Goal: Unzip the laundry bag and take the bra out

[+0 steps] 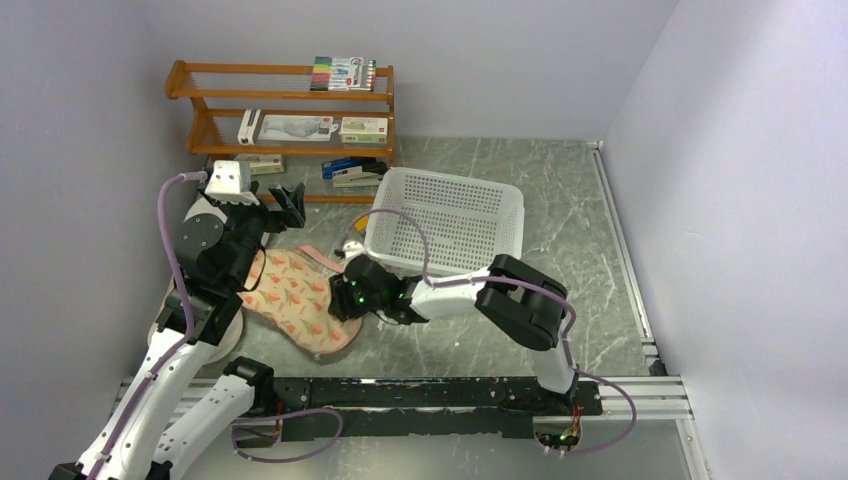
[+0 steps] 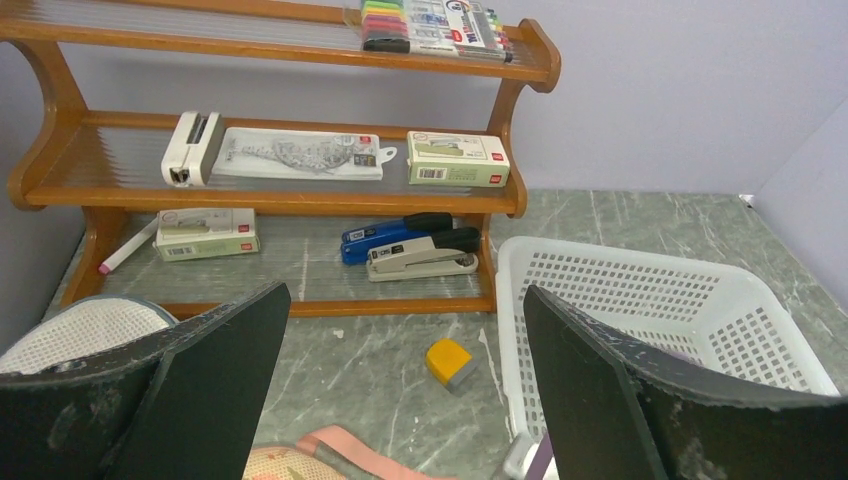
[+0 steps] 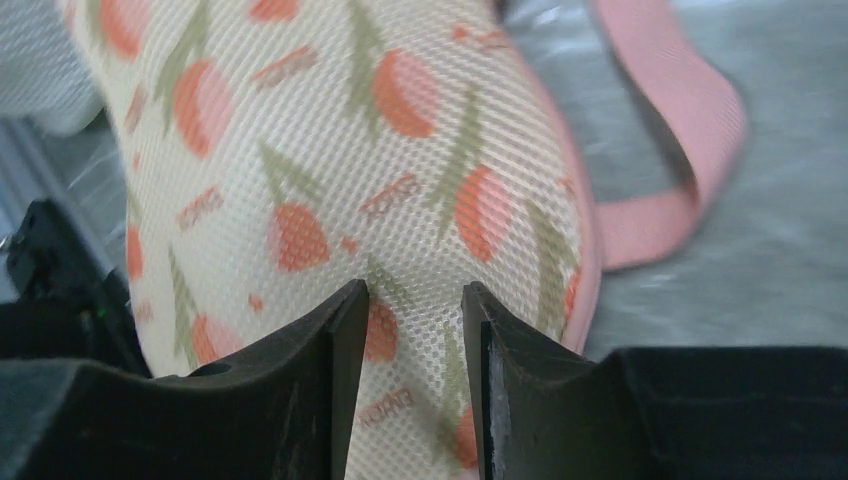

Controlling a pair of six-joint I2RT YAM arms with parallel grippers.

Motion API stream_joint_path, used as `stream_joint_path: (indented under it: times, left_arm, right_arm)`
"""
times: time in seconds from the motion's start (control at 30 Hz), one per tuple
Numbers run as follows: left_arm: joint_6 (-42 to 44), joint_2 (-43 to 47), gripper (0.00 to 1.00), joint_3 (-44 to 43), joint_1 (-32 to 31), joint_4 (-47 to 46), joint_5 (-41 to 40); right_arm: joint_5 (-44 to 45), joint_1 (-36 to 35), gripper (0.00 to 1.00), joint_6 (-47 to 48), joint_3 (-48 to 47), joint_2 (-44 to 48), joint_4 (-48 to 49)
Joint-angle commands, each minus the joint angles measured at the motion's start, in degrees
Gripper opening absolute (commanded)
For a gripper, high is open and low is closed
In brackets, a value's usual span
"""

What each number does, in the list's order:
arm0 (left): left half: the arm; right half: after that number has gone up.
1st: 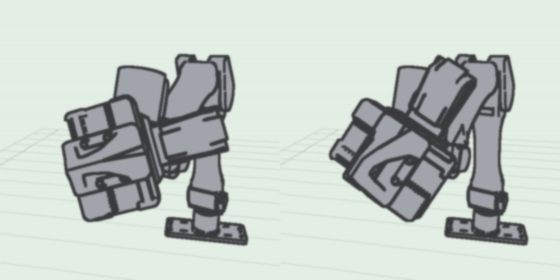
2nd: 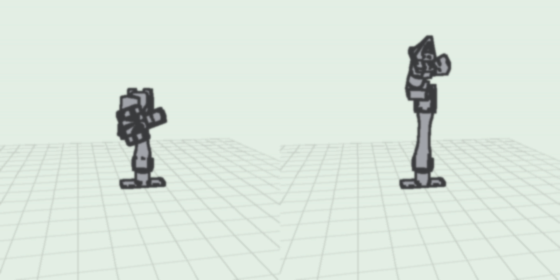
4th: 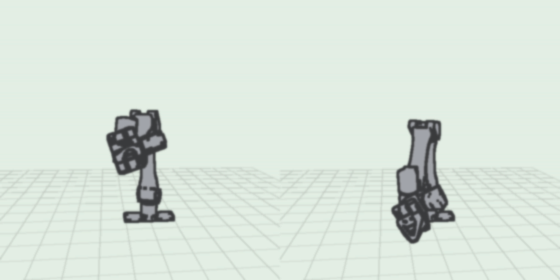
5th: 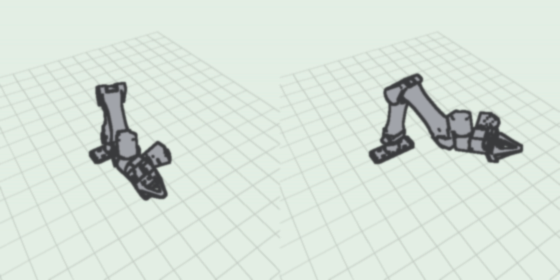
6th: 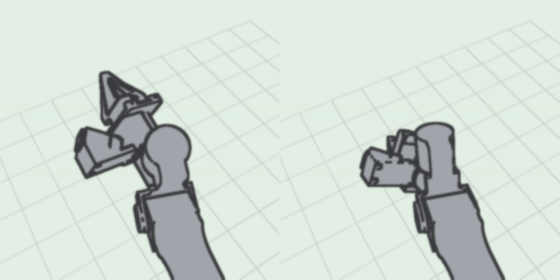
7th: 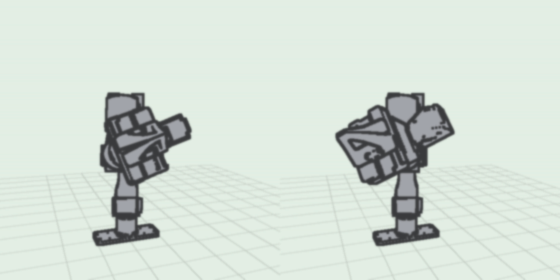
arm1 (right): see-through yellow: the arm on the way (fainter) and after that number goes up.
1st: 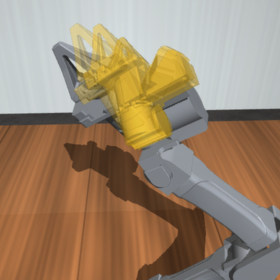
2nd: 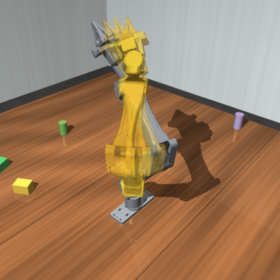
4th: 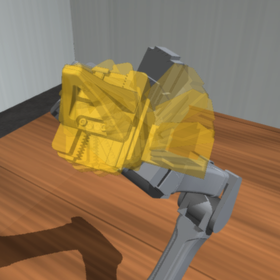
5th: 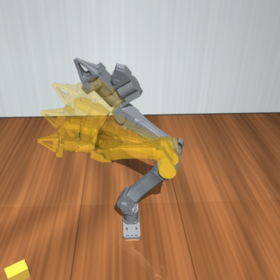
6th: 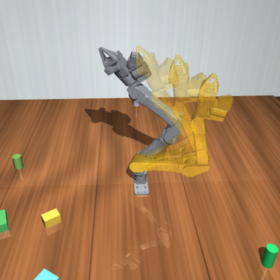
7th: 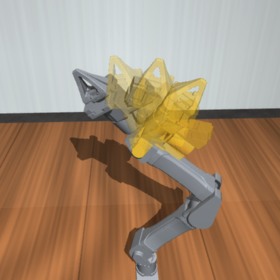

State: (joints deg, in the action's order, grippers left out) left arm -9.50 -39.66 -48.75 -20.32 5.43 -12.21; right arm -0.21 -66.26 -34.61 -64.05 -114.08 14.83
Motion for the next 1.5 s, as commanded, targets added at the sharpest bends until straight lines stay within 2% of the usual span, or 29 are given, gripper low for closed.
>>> stream_joint_path:
  times: [0.0,0.13,0.2,0.27,0.4,0.6,0.77,0.87,1.03,1.23,1.3,1.47]
  left_arm:
    - [-0.6,-0.5,0.99,-0.5,0.6,-1.5,1.6]
    - [-0.7,-1.4,0.99,0.3,0.6,-2.5,2.1]
    - [-0.6,-2.2,0.99,-0.3,0.6,-2.2,3.2]
    - [-0.7,-2.8,0.99,-0.8,0.6,-1.4,4.2]
    - [-0.3,-3.6,0.99,-0.5,0.6,-2.0,4.3]
    - [-0.5,-4.8,0.99,-0.4,0.6,-2.4,6.4]
    - [-0.7,-7.4,0.99,-1.6,0.3,-0.7,7.8]
    - [-0.3,-8.0,0.99,-1.1,-0.1,-1.2,6.5]
    - [2.4,-7.7,0.99,-2.0,-1.6,0.5,3.6]
    - [4.1,-7.6,0.99,-1.5,-5.8,1.4,-2.3]
    - [3.1,-7.8,0.99,-1.4,-7.0,2.9,-1.3]
    - [-3.7,-7.9,0.99,-2.7,-7.1,14.1,8.7]
  right_arm:
    - [5.4,5.1,0.41,2.6,2.1,2.0,-3.2]
    - [9.7,7.1,0.42,8.9,-2.6,3.2,-10.0]
    - [10.5,7.1,0.45,12.1,-2.3,5.8,-10.0]
    - [10.0,7.1,0.52,13.3,-1.3,9.2,-9.7]
    - [6.5,7.0,0.59,13.9,-0.3,15.2,-11.6]
    - [0.7,6.9,0.68,10.9,7.2,23.2,-7.8]
    - [-2.7,6.8,0.76,10.5,18.1,29.4,-0.2]
    - [-2.2,5.3,0.76,9.9,22.5,31.6,0.6]
    - [-1.1,1.0,0.78,9.1,27.1,32.3,4.3]
    - [1.7,2.0,0.79,0.9,29.1,29.2,7.1]
    - [2.7,2.0,0.79,-1.1,29.7,28.3,9.0]
    - [3.4,2.0,0.79,-4.8,27.6,23.9,8.4]
